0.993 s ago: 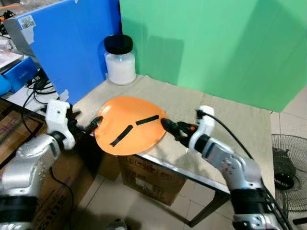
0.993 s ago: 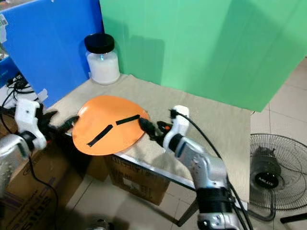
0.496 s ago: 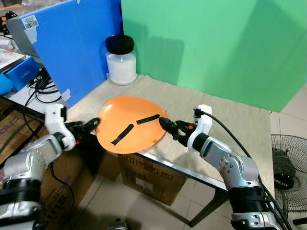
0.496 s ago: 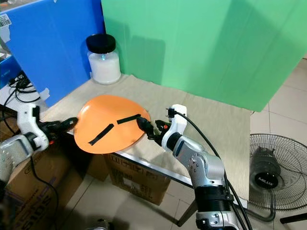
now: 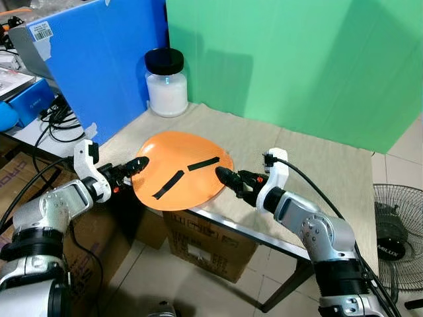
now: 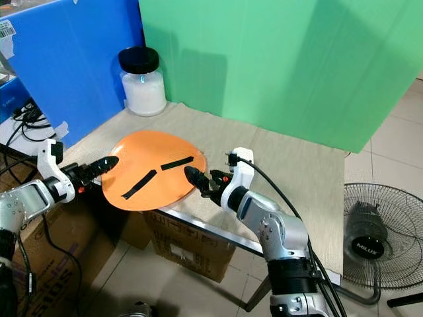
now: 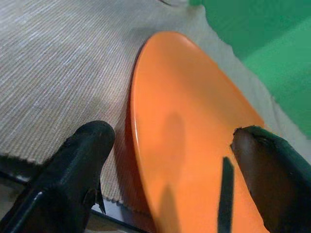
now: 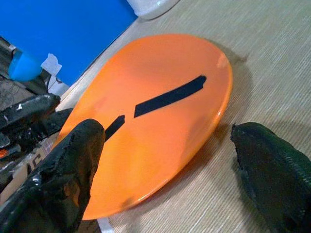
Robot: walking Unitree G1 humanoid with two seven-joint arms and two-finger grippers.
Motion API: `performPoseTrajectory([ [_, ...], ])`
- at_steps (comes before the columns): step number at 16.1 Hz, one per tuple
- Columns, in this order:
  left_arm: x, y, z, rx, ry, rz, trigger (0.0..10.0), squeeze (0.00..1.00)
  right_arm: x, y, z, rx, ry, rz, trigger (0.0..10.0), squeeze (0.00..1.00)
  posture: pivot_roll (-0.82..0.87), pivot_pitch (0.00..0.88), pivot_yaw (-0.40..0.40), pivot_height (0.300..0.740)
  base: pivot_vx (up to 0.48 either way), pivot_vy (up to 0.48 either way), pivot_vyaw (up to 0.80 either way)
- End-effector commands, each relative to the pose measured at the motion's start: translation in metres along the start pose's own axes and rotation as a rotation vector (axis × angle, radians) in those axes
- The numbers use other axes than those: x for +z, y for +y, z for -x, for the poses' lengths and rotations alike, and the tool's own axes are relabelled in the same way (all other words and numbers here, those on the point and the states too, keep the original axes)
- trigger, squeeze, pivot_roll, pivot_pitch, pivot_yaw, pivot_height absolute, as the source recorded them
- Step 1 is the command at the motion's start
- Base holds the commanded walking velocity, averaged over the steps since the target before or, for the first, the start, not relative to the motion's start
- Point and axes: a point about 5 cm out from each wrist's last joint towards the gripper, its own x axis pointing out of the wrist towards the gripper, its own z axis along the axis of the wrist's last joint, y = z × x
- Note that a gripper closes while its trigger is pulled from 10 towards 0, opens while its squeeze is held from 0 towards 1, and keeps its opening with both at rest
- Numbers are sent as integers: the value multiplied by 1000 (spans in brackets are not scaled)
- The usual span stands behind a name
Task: Setting the table
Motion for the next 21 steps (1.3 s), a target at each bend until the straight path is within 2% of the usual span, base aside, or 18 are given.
performPoseTrajectory([
  [1, -16, 1, -5, -16, 59, 84, 4235, 0, 0, 2, 1, 15, 1, 0, 10000, 827, 63, 54, -4, 740, 0, 0, 0],
  [2, -19, -4, -8, -50, 70, 118, 706, 0, 0, 2, 1, 16, 1, 1, 10000, 812, 63, 54, -4, 740, 0, 0, 0],
  [3, -23, -5, -9, -65, 84, 139, 0, 0, 0, 2, 1, 16, 1, 1, 10000, 804, 62, 54, -2, 740, 0, 0, 0],
  [5, -30, -8, -11, -87, 104, 163, 0, 0, 1, 2, 2, 19, 1, 6, 10000, 788, 62, 54, -2, 740, 0, 0, 0],
  [7, -33, -10, -10, -94, 126, 153, 0, 0, 1, 4, 3, 31, 6, 21, 10000, 784, 61, 54, -1, 740, 0, 0, 0],
  [9, -33, -10, -6, -85, 145, 104, 0, 0, 0, 6, 3, 46, 13, 37, 10000, 729, 60, 54, 0, 740, 0, 0, 0],
  [12, -32, -4, 3, -16, 179, -89, 0, 0, -1, 6, 3, 48, 16, 40, 10000, 694, 61, 52, -2, 740, 0, 0, 0],
  [13, -31, -3, 5, -2, 177, -113, 0, 0, -1, 7, 3, 48, 17, 41, 10000, 667, 64, 50, -4, 740, 0, 0, 0],
  [16, -21, -2, 11, 30, 116, -148, 0, 0, -1, 7, 3, 51, 19, 49, 10000, 522, 64, 50, -4, 740, 0, 0, 0],
  [18, -8, -6, 15, 17, 44, -165, 0, 0, -1, 7, 3, 52, 21, 59, 10000, 353, 65, 41, -6, 740, 0, 0, 0],
  [21, 1, -14, 17, -26, 1, -143, 0, 0, -1, 8, 3, 53, 23, 67, 10000, 275, 65, 35, -7, 740, 0, 0, 0],
])
